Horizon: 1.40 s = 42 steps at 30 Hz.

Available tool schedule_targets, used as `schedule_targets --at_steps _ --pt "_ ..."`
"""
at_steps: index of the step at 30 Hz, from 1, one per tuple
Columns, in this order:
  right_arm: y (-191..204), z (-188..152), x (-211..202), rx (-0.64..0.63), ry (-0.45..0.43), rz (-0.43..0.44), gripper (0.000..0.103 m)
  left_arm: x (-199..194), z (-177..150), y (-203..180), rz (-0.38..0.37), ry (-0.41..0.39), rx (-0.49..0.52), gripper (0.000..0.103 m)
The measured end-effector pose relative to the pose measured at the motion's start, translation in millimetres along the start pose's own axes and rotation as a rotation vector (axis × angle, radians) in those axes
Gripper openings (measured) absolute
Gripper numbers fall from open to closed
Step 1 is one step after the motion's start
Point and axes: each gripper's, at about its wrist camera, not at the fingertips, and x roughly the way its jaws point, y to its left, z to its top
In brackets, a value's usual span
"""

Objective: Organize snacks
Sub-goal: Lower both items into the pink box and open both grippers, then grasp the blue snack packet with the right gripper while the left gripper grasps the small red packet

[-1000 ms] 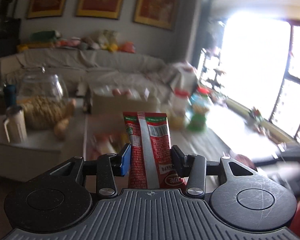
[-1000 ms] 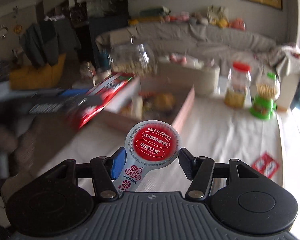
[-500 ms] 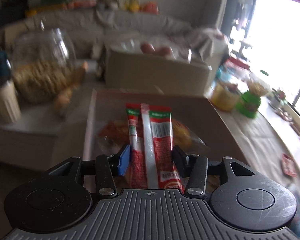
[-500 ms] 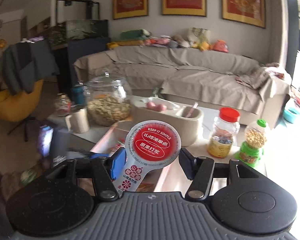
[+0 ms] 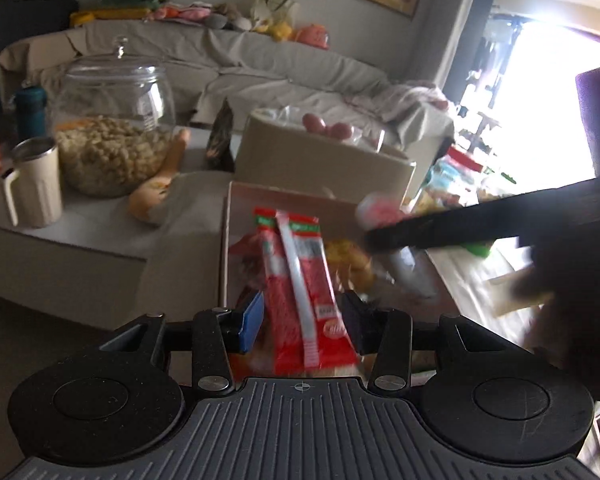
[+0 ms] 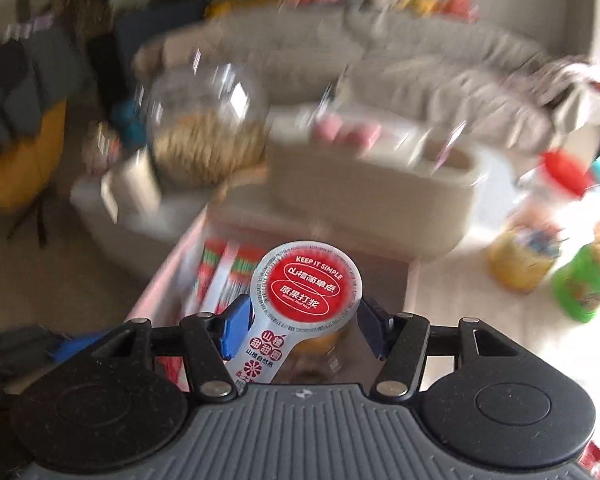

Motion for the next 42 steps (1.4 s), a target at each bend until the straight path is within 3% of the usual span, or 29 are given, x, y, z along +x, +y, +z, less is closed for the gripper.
schedule_targets --at_steps 4,10,12,16,19,23,29,32,35,37,39,42 --pt "6 -10 9 -0.009 0.061 0.011 0.063 -10 -7 -8 0.012 0.009 0.030 0.048" --pt "-14 -28 -51 0.022 -0.041 0.082 0.074 -13 -11 -16 -0.035 -0.008 0.015 0.047" --pt "-26 -43 -78 -0.015 -0.099 0.035 0.081 -21 -16 -22 -0.101 -0.027 0.016 0.046" --pt "-59 -89 -123 -0.075 -0.191 -0.169 0.085 -27 -29 -48 -0.230 -0.033 0.028 0.046" --pt "-104 -131 -148 0.024 -0.218 -0.272 0.086 -15 -42 -79 -0.284 0.054 0.038 0.046" --pt "-164 -181 -164 0.231 -0.140 -0.262 0.086 8 -64 -126 -0.375 0.158 0.099 0.046" --pt "-193 -210 -149 0.315 -0.137 -0.316 0.086 27 -93 -176 -0.415 0.244 0.165 0.045" --pt "-208 -206 -117 0.418 -0.122 -0.283 0.086 27 -106 -184 -0.397 0.268 0.167 0.045" --pt "-218 -198 -76 0.468 -0.082 -0.330 0.086 21 -116 -179 -0.368 0.285 0.168 0.045" --pt "-221 -197 -53 0.461 -0.033 -0.373 0.081 18 -116 -170 -0.338 0.283 0.161 0.045" --pt "-211 -198 -54 0.393 -0.053 -0.419 0.066 15 -114 -158 -0.317 0.272 0.133 0.044" --pt "-189 -204 -71 0.321 -0.080 -0.389 0.048 11 -114 -136 -0.301 0.259 0.059 0.044"
